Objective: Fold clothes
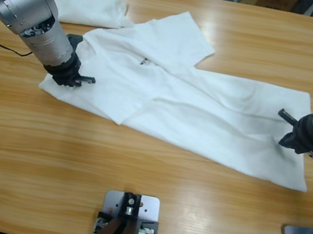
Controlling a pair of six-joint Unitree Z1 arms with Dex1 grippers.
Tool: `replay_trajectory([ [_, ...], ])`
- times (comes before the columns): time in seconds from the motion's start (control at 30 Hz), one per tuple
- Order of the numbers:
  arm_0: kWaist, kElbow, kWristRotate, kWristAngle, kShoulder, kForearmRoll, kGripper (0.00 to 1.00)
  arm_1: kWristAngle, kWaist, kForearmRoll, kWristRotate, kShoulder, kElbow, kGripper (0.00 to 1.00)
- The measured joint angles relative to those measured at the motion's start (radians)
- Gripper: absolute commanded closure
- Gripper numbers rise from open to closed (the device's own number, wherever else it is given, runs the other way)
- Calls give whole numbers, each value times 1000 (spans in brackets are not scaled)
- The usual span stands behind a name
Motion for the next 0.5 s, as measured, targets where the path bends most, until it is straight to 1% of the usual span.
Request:
replay_trajectory([
  [0.27, 0, 34, 0, 0, -18, 0, 1000, -12, -111, -110, -82, 25, 8, 1000],
  [0.37, -2, 44, 0, 0, -22, 0, 1000, -36, -154, -119, -103, 26, 10, 1000],
  [0.5, -2, 45, 0, 0, -23, 0, 1000, -41, -181, -119, -107, 26, 10, 1000],
])
